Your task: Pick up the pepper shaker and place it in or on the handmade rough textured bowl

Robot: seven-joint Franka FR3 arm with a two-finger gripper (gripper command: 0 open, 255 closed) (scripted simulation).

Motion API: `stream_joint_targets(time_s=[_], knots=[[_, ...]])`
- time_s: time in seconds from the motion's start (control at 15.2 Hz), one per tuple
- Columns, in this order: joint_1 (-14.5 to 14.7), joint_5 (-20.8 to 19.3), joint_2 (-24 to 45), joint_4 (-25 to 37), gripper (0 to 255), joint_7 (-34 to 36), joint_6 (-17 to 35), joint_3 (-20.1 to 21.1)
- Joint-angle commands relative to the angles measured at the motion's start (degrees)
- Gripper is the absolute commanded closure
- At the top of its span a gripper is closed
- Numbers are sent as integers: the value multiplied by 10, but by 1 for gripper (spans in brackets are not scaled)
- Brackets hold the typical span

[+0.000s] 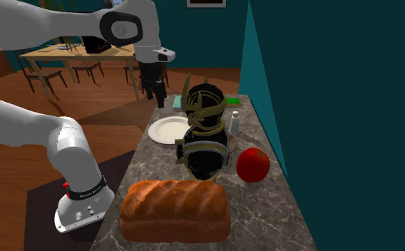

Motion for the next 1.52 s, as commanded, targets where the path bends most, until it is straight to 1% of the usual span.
stream_joint_targets(time_s=[0.0,0.4,0.73,1.12,1.45], knots=[[0,0,0,0,0,0,0,0],[-3,-11,133,57,0,-6,80,-12],[-5,-15,244,125,0,-11,128,-21],[-9,-13,378,230,0,-19,162,-31],[-15,-8,491,339,0,-27,170,-37]])
